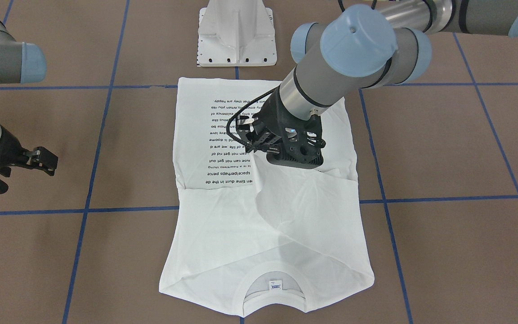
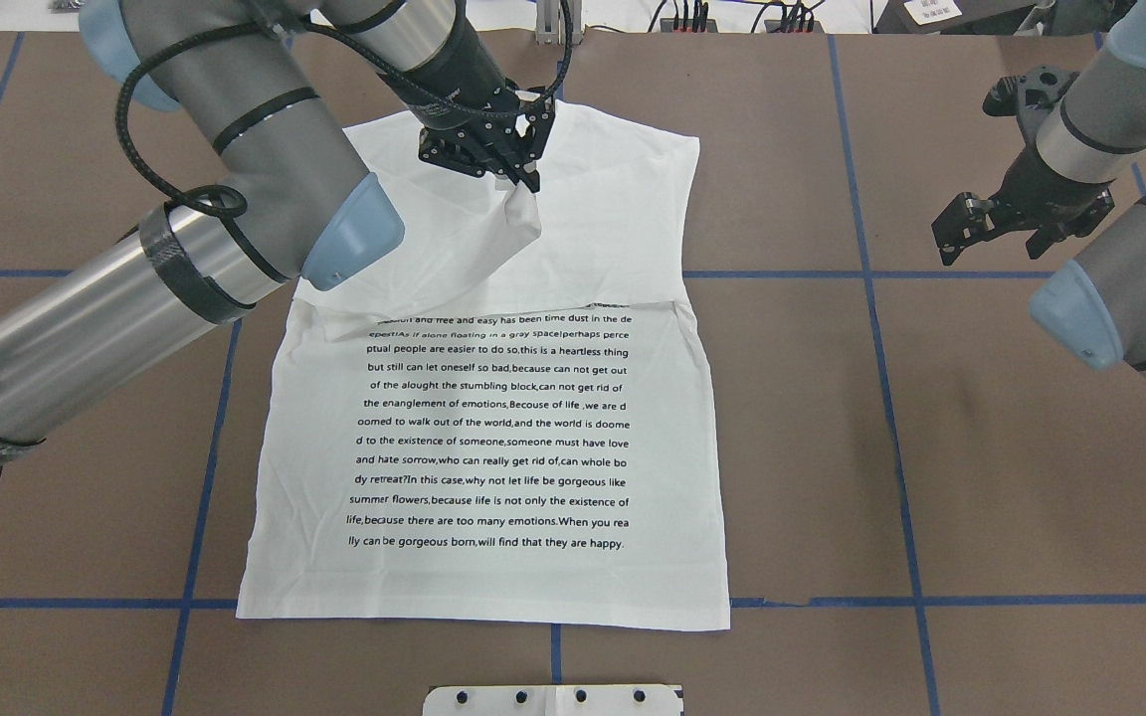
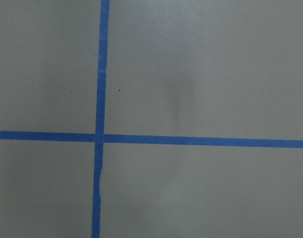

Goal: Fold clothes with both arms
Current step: 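Release the sleeve with the left gripper and withdraw while the right gripper lowers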

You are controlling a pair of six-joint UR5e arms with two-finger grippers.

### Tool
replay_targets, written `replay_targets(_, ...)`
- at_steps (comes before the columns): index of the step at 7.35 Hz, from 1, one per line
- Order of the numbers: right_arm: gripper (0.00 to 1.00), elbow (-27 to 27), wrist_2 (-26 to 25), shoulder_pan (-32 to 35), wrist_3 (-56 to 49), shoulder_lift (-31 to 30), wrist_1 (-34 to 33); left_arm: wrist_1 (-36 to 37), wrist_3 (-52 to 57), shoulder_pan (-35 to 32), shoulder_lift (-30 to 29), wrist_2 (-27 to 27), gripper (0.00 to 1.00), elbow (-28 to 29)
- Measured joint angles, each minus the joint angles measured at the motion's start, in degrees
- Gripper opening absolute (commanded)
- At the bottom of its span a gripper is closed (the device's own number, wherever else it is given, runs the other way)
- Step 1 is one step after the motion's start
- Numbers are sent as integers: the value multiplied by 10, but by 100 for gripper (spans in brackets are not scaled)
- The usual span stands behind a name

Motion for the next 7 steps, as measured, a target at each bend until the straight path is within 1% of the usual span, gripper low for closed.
replay_targets(1,100,-5,0,0,0,1,4,-25,-12,14,-2,13,0,16)
replay_targets(4,100,-16,11,-1,2,3,19,-48,-18,69,-19,74,0,53)
replay_targets(6,100,-17,14,-1,3,4,20,-76,-19,94,-22,96,0,80)
replay_targets(7,100,-18,15,-2,3,4,20,-83,-19,103,-23,108,46,88)
